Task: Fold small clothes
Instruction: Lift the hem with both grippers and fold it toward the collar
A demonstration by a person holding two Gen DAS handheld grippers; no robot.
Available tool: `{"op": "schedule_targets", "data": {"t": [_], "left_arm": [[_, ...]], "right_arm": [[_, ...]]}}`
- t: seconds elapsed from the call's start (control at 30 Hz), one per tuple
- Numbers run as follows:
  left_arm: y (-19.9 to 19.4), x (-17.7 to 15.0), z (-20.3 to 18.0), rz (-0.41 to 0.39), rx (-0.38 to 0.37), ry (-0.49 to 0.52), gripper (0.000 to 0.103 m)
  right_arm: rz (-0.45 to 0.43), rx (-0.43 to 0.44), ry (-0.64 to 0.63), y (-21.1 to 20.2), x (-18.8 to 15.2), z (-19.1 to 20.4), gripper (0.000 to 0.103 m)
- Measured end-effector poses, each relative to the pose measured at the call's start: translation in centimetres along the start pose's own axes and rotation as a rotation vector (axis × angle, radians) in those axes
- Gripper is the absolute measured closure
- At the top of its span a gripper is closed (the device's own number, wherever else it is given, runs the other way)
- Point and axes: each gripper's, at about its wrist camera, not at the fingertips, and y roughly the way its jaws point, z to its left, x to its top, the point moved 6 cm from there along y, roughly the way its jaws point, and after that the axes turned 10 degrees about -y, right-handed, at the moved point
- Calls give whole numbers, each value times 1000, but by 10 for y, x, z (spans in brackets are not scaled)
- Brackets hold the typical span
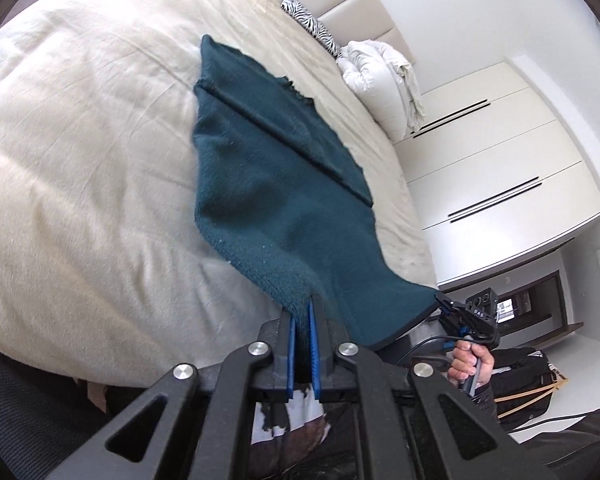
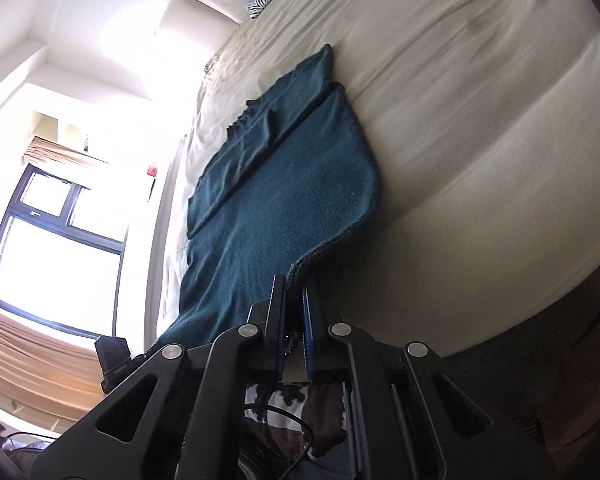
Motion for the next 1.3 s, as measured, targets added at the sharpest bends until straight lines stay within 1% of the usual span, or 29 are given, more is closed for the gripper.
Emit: {"op": "schedule_targets", "data": {"t": [0.07, 0.17, 0.3, 0.43, 0.53, 0.7, 0.77, 0.93, 1.13, 1.3], "left_arm": [[-3, 11, -12, -21, -51, -3, 97], [-7, 30, -30, -58, -96, 5, 97], [-13, 62, -48, -111, -167, -10, 97], [-10, 93, -60, -148, -187, -16, 97], [-6, 115, -58, -167, -208, -44, 97], [9, 155, -51, -195, -228, -100, 97], [17, 173, -47, -206, -229, -118, 97], [42, 217, -33, -219, -223, -173, 97], [73, 269, -23, -233, -183, -188, 97], [102, 309, -15, -231, -141, -203, 97]], "right_arm": [[-31, 29, -6, 0, 15, 12, 97], [-80, 81, 2, 4, 41, 24, 97], [-138, 116, 5, 12, 77, 36, 97], [-193, 140, 33, 20, 114, 38, 97], [-223, 131, 44, 29, 139, 36, 97], [-249, 106, 53, 52, 181, 30, 97], [-261, 95, 57, 62, 197, 26, 97], [-266, 28, 37, 96, 240, 20, 97], [-250, -44, 36, 149, 284, 3, 97], [-229, -103, 48, 195, 313, -15, 97]]}}
